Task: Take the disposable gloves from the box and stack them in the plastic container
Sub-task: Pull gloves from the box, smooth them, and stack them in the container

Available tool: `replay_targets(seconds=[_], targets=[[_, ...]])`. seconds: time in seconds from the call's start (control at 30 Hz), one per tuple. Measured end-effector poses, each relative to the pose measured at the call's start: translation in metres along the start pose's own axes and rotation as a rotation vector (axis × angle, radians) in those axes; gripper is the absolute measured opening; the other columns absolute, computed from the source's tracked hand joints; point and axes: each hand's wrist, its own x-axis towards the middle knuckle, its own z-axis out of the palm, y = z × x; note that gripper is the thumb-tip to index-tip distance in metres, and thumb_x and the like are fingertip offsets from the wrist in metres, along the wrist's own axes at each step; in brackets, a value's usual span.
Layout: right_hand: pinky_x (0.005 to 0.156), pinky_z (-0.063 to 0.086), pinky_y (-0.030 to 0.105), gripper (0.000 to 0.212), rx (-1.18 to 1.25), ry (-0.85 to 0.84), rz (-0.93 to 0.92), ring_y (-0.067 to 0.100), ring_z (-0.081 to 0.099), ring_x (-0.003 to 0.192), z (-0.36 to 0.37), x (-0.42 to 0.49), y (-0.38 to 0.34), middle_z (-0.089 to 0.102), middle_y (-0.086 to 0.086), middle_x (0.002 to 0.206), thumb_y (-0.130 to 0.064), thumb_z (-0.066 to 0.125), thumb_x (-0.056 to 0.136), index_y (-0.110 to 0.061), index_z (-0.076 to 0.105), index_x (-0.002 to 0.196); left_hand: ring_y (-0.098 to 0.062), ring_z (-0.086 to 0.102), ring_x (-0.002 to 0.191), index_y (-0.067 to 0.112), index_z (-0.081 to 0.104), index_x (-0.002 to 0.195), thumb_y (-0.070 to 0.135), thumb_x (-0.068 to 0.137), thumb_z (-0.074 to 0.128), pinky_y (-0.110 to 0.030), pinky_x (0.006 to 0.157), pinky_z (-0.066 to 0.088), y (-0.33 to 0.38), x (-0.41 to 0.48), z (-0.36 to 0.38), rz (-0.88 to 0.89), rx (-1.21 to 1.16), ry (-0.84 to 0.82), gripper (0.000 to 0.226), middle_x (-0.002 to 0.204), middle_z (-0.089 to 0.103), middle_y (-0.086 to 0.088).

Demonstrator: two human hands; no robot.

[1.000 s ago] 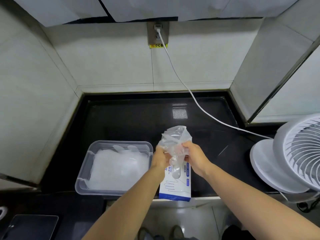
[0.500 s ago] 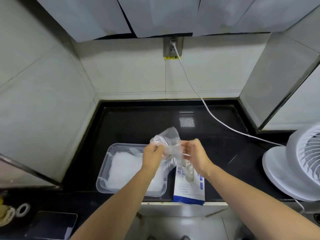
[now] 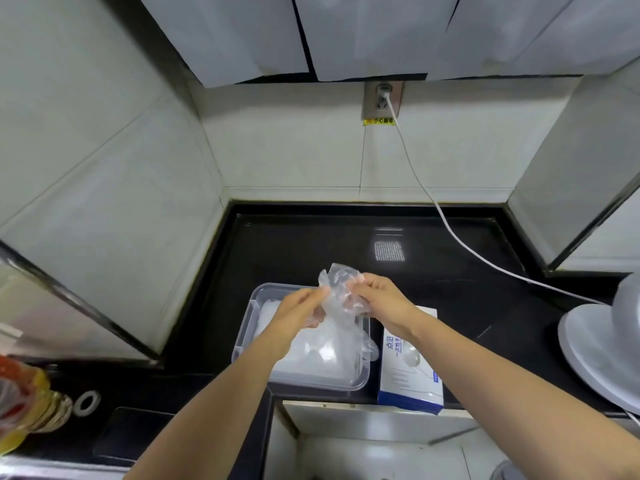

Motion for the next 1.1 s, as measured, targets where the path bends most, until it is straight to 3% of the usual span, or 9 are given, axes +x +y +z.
replay_targets(seconds=[0.07, 0.13, 0.2, 0.3, 0.43, 0.5, 0.7, 0.87, 1.1], targets=[[0.071, 0.054, 0.03, 0.012, 0.079, 0.019, -0.029, 0.017, 0.067, 0.076, 0.011, 0.002, -0.005, 0.07, 0.009, 0.087, -0.013, 0.054, 0.1, -0.005, 0.063, 0.101, -0.016, 0.062, 0.082, 0.015, 0.069, 0.108, 0.055, 0.079, 0.072, -0.033, 0.092, 0.053, -0.006, 0.002, -0.02, -0.117, -0.055, -0.025, 0.05, 0.083, 0.064, -0.003], [0.07, 0.055, 0.029, 0.011, 0.129, 0.022, -0.047, 0.015, 0.068, 0.076, 0.021, 0.003, -0.007, 0.07, 0.005, 0.085, -0.015, 0.054, 0.101, -0.009, 0.064, 0.1, -0.014, 0.055, 0.076, 0.01, 0.071, 0.105, 0.034, 0.088, 0.07, -0.033, 0.09, 0.051, -0.015, 0.001, -0.036, -0.119, -0.127, -0.115, 0.029, 0.078, 0.056, -0.005], [0.073, 0.055, 0.032, 0.009, 0.175, 0.034, -0.046, 0.016, 0.067, 0.075, 0.029, 0.004, -0.006, 0.07, 0.005, 0.084, -0.011, 0.054, 0.1, -0.01, 0.063, 0.098, -0.016, 0.059, 0.094, 0.012, 0.07, 0.107, 0.026, 0.089, 0.069, -0.037, 0.098, 0.047, -0.019, -0.001, -0.045, -0.09, -0.235, -0.078, 0.023, 0.099, 0.062, -0.007], [0.074, 0.055, 0.033, 0.014, 0.224, 0.047, -0.006, 0.019, 0.067, 0.075, 0.046, 0.009, -0.003, 0.07, 0.007, 0.083, -0.003, 0.054, 0.097, -0.012, 0.063, 0.091, -0.02, 0.057, 0.122, 0.019, 0.062, 0.128, 0.042, 0.087, 0.068, -0.042, 0.11, 0.038, -0.021, -0.002, -0.053, -0.071, -0.394, -0.092, 0.047, 0.127, 0.065, -0.004], [0.092, 0.056, 0.042, 0.018, 0.123, 0.082, 0.05, 0.029, 0.068, 0.097, 0.062, 0.018, 0.007, 0.069, 0.013, 0.105, -0.003, 0.06, 0.093, -0.02, 0.065, 0.093, -0.028, 0.061, 0.118, 0.021, 0.062, 0.127, 0.046, 0.071, 0.083, -0.047, 0.106, 0.045, -0.025, -0.007, -0.056, -0.149, -0.356, -0.183, 0.064, 0.125, 0.066, -0.01], [0.095, 0.055, 0.045, 0.018, 0.065, 0.155, 0.073, 0.031, 0.067, 0.101, 0.065, 0.021, 0.012, 0.069, 0.014, 0.106, -0.004, 0.06, 0.091, -0.021, 0.064, 0.092, -0.031, 0.064, 0.113, 0.016, 0.065, 0.122, 0.037, 0.077, 0.081, -0.048, 0.103, 0.048, -0.027, -0.006, -0.058, -0.135, -0.355, -0.162, 0.052, 0.119, 0.068, -0.013], [0.077, 0.056, 0.032, 0.019, -0.083, 0.354, 0.137, 0.019, 0.063, 0.079, 0.063, 0.017, 0.024, 0.066, 0.014, 0.093, -0.001, 0.048, 0.093, -0.016, 0.055, 0.084, -0.029, 0.068, 0.095, 0.015, 0.07, 0.103, 0.023, 0.092, 0.065, -0.043, 0.084, 0.058, -0.031, -0.003, -0.069, -0.141, -0.096, 0.113, 0.014, 0.103, 0.07, -0.011], [0.061, 0.056, 0.025, 0.021, -0.259, 0.307, 0.171, 0.019, 0.061, 0.076, 0.062, 0.012, 0.029, 0.059, 0.011, 0.095, 0.005, 0.052, 0.094, -0.015, 0.049, 0.09, -0.02, 0.065, 0.08, 0.013, 0.066, 0.109, 0.015, 0.098, 0.055, -0.024, 0.061, 0.055, -0.038, 0.012, -0.06, -0.106, 0.09, 0.314, 0.016, 0.098, 0.065, -0.007], [0.09, 0.038, 0.019, 0.041, -0.647, 0.526, -0.22, 0.008, 0.041, 0.105, 0.055, 0.012, 0.031, 0.044, -0.008, 0.114, -0.002, 0.069, 0.083, -0.017, 0.055, 0.118, -0.015, 0.058, 0.073, 0.017, 0.059, 0.117, 0.018, 0.102, 0.043, -0.017, 0.057, 0.044, -0.05, 0.022, -0.048, 0.106, 0.765, 0.314, 0.021, 0.09, 0.061, -0.004]])
